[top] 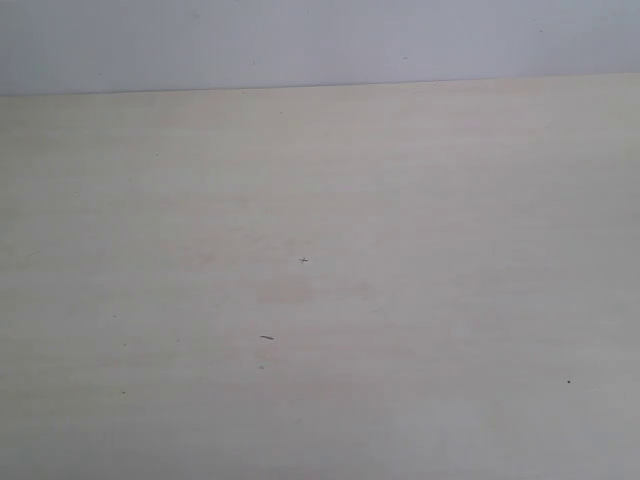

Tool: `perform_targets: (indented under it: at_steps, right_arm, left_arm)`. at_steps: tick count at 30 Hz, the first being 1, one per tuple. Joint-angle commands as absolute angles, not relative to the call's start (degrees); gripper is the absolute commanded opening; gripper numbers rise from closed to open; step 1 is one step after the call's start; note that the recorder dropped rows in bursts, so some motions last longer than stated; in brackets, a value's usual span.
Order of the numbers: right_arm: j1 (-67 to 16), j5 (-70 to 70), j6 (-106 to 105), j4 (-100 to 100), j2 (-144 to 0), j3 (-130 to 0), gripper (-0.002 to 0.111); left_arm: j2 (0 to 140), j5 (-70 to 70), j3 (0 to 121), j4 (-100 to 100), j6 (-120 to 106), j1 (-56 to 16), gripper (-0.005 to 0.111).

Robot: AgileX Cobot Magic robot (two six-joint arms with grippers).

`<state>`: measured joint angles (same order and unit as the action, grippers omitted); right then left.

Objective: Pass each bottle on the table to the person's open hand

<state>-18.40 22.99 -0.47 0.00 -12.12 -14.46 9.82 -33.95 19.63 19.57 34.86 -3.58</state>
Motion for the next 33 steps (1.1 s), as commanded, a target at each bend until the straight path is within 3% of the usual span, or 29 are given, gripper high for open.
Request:
perform_targets:
  at_steps: [1, 9, 20, 33]
  right_arm:
    - [-17.99, 22.58, -0.4, 0.0, -12.0, -14.1, 0.0]
    - [-17.99, 22.58, -0.4, 0.0, -12.0, -14.1, 0.0]
    - [-17.99, 22.54, -0.39, 0.0, -12.0, -14.1, 0.0]
    - [-17.99, 22.54, -0.39, 0.0, -12.0, -14.1, 0.0]
  left_arm:
    - [8.65, -31.21, 16.16, 19.71, 34.59, -3.35, 0.0]
    - [6.55, -18.91, 5.86, 18.78, 27.25, -3.35, 0.0]
    - [1.08, -21.67, 3.07, -2.11, 1.65, -3.35, 0.0]
    - [0.0, -20.5, 0.0, -5.08, 1.74, -3.35, 0.0]
